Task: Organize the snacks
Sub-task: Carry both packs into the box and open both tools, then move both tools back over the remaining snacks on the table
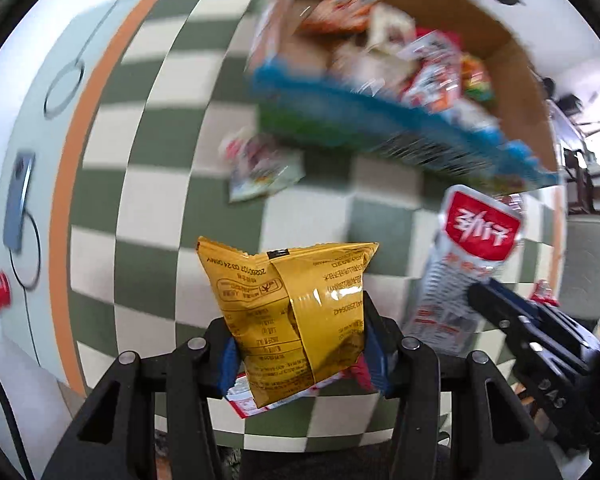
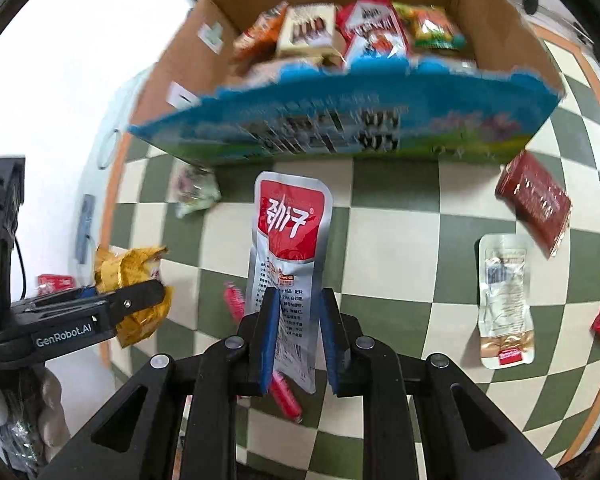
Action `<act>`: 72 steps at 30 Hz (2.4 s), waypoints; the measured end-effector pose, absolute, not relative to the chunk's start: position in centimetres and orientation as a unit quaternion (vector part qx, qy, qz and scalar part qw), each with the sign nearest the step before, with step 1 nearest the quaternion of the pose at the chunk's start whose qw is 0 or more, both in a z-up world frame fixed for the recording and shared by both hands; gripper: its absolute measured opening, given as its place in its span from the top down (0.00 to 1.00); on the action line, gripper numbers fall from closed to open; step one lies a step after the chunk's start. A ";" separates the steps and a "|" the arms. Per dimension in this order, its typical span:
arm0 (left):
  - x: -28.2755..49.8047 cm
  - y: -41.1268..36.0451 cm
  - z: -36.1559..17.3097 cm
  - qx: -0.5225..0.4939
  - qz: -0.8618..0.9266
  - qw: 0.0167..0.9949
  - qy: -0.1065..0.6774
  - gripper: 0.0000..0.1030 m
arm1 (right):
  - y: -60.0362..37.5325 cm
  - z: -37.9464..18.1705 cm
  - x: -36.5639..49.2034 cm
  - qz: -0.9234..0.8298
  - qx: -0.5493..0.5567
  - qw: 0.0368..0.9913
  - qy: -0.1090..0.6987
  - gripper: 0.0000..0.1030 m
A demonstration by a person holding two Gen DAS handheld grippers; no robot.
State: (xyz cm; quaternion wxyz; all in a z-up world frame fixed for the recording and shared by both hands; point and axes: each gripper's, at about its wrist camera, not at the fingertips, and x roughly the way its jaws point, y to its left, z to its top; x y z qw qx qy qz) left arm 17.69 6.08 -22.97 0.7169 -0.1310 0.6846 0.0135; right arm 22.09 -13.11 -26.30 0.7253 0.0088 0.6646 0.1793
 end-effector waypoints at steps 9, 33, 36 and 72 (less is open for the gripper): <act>27.0 3.3 -16.6 -0.086 -0.046 0.755 0.649 0.54 | -14.8 -18.4 25.3 0.202 0.052 0.751 0.626 0.79; 40.9 6.2 -24.5 -0.057 -0.014 0.674 0.736 0.53 | -13.9 -19.9 41.6 0.188 0.063 0.742 0.641 0.79; 40.9 6.5 -25.8 -0.062 -0.009 0.661 0.748 0.52 | -13.3 -21.9 42.2 0.187 0.062 0.726 0.659 0.79; 35.2 6.2 -17.4 -0.055 0.054 0.758 0.648 0.22 | -13.5 -19.1 39.6 0.126 -0.015 0.749 0.650 0.07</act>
